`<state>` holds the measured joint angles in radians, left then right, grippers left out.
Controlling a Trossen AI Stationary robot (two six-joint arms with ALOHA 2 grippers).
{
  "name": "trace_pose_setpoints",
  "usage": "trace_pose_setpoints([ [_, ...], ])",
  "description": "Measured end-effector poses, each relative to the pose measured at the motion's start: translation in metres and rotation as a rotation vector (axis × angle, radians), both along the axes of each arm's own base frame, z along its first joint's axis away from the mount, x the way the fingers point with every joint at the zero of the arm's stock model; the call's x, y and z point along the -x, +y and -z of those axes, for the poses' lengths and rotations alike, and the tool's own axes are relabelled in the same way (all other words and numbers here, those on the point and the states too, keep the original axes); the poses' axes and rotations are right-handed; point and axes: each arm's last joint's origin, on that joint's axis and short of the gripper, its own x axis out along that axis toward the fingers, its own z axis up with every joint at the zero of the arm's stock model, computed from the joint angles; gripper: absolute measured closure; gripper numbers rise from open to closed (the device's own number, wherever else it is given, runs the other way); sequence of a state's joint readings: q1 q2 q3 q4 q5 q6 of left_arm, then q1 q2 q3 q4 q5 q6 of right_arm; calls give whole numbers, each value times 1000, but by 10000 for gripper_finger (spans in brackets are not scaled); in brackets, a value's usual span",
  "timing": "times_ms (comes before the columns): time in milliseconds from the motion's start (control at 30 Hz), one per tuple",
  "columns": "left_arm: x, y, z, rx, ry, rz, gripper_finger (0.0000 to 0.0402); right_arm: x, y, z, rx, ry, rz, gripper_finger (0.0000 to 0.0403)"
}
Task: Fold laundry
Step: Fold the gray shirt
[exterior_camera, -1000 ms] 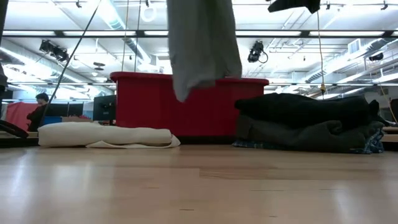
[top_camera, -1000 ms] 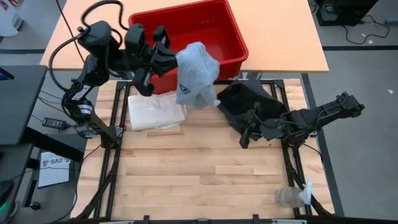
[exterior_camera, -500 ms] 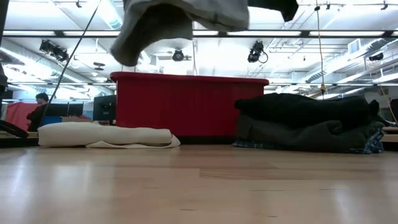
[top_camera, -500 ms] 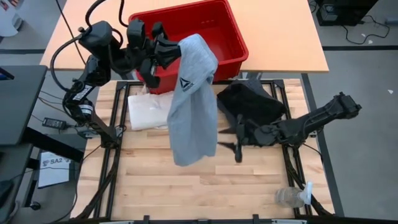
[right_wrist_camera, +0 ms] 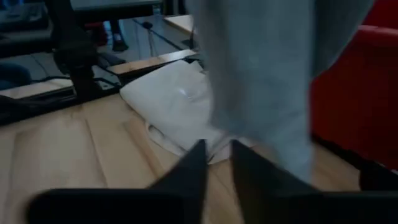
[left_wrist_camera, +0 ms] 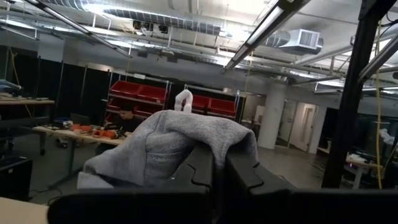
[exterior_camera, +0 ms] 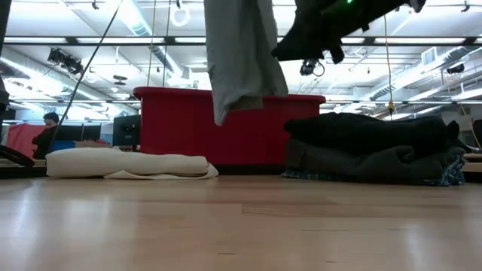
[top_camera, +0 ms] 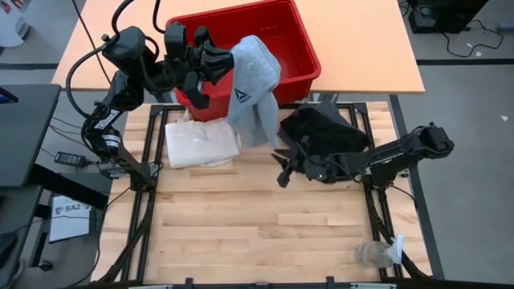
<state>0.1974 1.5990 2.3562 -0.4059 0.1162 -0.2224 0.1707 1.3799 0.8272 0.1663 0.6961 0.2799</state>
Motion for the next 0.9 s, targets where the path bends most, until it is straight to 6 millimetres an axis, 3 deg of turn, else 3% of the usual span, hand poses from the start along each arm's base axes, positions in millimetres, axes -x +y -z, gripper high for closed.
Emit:
trace_pose_setpoints([
  [100,0,0,0,1,-1,-4,385,-1,-9,-5,-14,-10,-71,386],
  [167,0,1,0,4,-2,-14,385,1,-10,-10,-17,-18,-125,382],
  [467,0,1,0,-1,1,-17,385,21,7,-20,-26,-1,-92,196],
  [633,1,4,0,-1,0,-28,385,3,25,-13,-90,-83,-241,103],
  [733,1,5,0,2,0,-31,385,-7,38,3,-86,-76,-255,84],
  [900,1,5,0,-1,-1,-33,385,-10,47,11,-36,-72,-171,95],
])
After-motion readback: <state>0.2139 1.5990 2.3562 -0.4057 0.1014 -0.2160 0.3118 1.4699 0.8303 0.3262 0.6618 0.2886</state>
